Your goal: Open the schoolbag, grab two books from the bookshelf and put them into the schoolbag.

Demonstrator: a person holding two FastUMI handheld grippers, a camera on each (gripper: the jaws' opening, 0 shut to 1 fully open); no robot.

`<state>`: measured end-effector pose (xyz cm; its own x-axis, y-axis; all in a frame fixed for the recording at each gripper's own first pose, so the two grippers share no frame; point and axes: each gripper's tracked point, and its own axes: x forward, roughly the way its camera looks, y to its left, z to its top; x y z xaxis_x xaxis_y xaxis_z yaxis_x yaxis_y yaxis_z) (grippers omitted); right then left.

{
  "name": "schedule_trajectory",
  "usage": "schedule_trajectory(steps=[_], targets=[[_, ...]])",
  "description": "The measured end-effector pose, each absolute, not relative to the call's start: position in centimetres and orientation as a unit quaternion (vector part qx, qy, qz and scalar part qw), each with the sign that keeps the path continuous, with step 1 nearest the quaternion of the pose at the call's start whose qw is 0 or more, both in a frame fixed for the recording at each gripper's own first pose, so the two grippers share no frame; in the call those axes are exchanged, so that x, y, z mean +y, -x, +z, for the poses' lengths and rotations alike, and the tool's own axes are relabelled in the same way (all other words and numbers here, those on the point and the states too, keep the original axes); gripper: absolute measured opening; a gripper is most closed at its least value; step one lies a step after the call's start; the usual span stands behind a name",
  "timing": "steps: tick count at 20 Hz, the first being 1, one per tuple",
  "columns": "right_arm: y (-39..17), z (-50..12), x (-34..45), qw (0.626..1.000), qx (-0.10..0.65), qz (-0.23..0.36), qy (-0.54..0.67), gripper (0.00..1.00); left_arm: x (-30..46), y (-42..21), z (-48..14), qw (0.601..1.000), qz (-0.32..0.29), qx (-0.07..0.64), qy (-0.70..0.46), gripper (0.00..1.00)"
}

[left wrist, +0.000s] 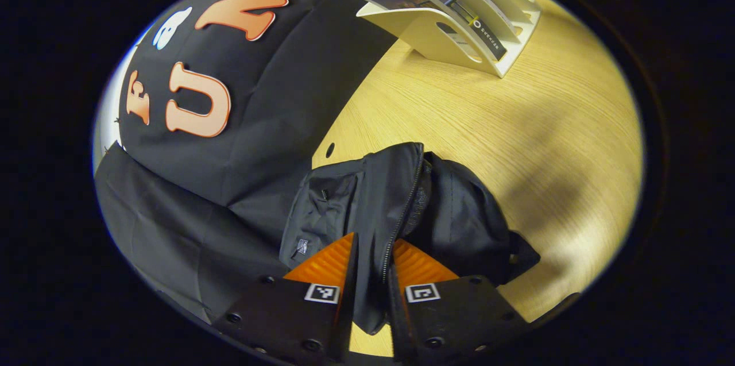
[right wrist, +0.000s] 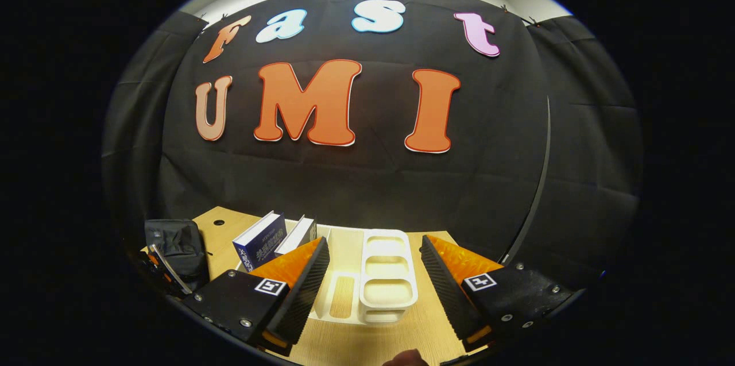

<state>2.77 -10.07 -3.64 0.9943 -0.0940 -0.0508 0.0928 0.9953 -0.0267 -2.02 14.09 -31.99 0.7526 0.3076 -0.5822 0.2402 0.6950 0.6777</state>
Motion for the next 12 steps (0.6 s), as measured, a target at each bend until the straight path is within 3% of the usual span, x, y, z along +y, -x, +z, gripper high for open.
schedule_trajectory(steps=[1,3,12], targets=[[-2.9,-3.8,-10.4,0.999,0.027,-0.045,0.015,0.96,14.2,1.9,-31.4,0.854,0.019,0.353,-0.381,0.18],[-3.0,-4.2,-10.5,0.999,0.033,-0.037,0.017,0.96,14.4,1.7,-30.2,0.862,0.016,0.356,-0.361,0.1],[-2.9,-5.4,-7.9,0.997,0.065,-0.014,0.027,0.96,15.4,0.6,-25.8,0.887,-0.034,0.36,-0.288,0.06]])
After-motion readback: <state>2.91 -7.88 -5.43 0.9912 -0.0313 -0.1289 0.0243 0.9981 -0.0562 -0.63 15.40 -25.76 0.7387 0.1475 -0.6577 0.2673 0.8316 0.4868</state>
